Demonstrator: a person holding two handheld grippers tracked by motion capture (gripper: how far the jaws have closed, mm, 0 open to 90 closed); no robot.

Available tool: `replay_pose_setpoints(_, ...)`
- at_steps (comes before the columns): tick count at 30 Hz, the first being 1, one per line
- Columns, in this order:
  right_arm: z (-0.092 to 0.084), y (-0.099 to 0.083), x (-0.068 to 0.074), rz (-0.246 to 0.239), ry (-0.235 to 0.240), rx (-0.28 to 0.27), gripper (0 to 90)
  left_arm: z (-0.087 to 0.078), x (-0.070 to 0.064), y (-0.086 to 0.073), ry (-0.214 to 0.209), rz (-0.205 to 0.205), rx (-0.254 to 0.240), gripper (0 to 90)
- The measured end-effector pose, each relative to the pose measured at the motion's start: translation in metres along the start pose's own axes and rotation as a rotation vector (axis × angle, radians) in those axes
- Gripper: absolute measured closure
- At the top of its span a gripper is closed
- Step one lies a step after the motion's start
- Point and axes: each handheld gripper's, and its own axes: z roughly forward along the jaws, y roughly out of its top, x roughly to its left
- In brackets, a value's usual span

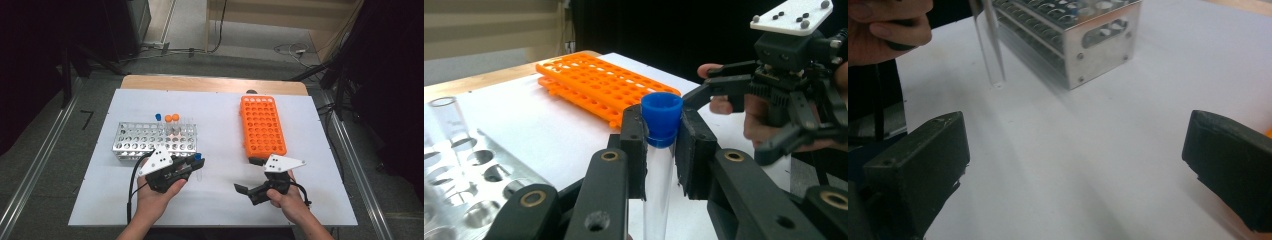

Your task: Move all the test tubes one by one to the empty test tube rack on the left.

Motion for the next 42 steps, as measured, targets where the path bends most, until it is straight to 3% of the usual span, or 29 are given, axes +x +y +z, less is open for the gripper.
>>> replay_pose_setpoints(9, -0.034, -0.012, -0.022, -0.001, -0.054, -0.011, 0.0, -0.015, 0.015, 0.003, 0.061, -0.016, -0.013, 76.7)
replay_pose_setpoints(16, -0.054, -0.026, -0.031, 0.033, -0.104, -0.022, 0.0, -0.033, 0.029, 0.009, 0.106, -0.024, -0.034, 76.6)
replay_pose_setpoints(29, -0.079, -0.051, -0.045, 0.094, -0.146, -0.019, 0.0, -0.057, 0.059, 0.026, 0.195, -0.049, -0.064, 76.6)
replay_pose_setpoints(36, -0.091, -0.061, -0.062, 0.138, -0.186, -0.040, 0.0, -0.061, 0.077, 0.036, 0.240, -0.050, -0.074, 76.7)
replay_pose_setpoints(42, -0.094, -0.065, -0.066, 0.147, -0.203, -0.040, 0.0, -0.060, 0.096, 0.046, 0.289, -0.051, -0.076, 76.7)
